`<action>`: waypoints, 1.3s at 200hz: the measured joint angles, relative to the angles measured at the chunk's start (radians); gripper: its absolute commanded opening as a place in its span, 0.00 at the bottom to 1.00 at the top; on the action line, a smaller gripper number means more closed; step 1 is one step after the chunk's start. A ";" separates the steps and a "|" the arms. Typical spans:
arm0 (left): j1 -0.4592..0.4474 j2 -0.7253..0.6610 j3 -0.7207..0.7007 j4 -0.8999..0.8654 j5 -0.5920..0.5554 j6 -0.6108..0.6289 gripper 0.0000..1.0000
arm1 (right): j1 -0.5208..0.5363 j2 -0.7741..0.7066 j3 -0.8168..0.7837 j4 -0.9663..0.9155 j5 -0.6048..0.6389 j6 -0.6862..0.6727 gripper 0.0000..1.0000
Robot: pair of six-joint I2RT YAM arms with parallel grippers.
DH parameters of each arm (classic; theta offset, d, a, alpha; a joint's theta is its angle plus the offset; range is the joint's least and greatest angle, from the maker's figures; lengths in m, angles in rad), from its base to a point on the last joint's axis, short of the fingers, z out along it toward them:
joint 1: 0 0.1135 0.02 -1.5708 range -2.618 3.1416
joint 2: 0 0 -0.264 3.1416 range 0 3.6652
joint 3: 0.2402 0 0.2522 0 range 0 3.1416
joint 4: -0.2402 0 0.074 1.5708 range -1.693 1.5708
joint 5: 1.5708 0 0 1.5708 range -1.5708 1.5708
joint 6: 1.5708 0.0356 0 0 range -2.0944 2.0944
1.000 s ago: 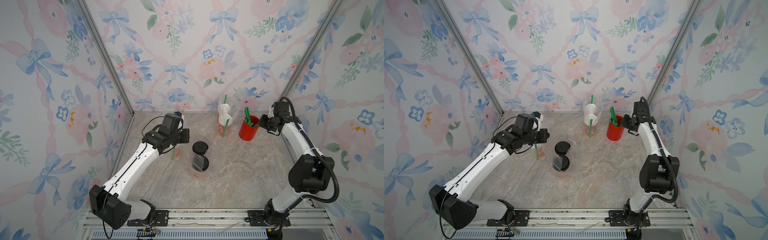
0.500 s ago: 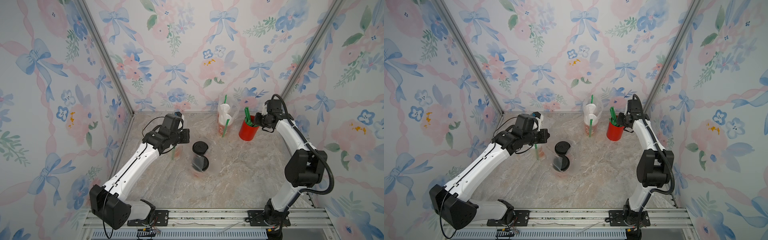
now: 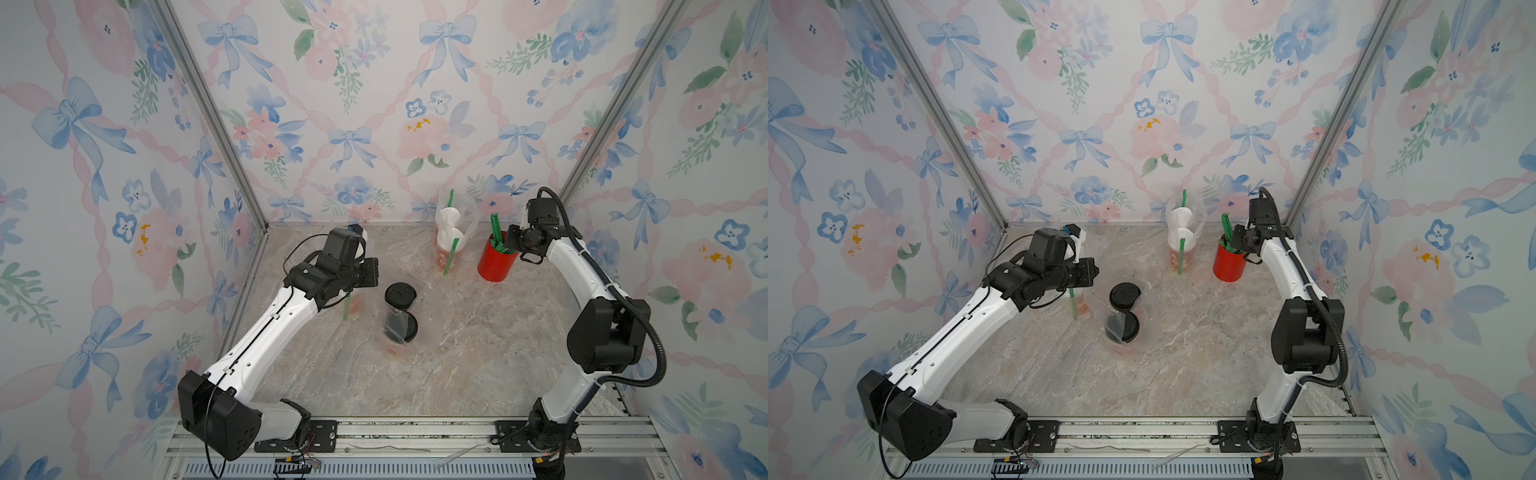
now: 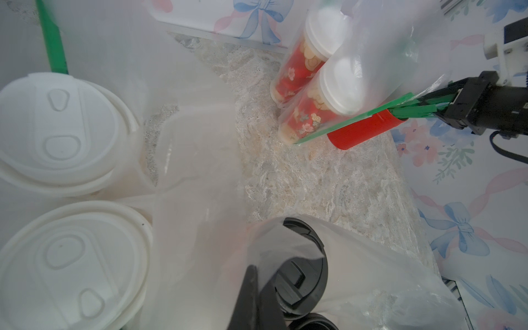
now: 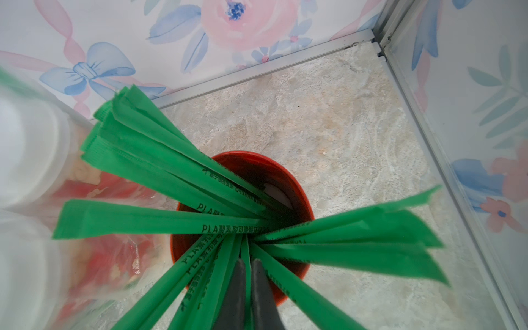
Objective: Pack milk tea into plastic carrier bags
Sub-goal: Pick up the straw from the container, then place the straw in the plastic carrier bag.
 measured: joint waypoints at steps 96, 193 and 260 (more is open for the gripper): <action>0.000 0.000 0.000 0.000 0.001 0.000 0.00 | 0.013 -0.303 0.129 -0.247 0.040 0.000 0.04; 0.000 0.004 0.000 0.001 0.016 0.001 0.00 | 0.272 -0.372 0.461 -0.523 0.030 -0.008 0.03; 0.000 0.009 0.000 0.004 0.027 0.001 0.00 | 0.536 -0.257 0.657 -0.584 -0.051 0.005 0.02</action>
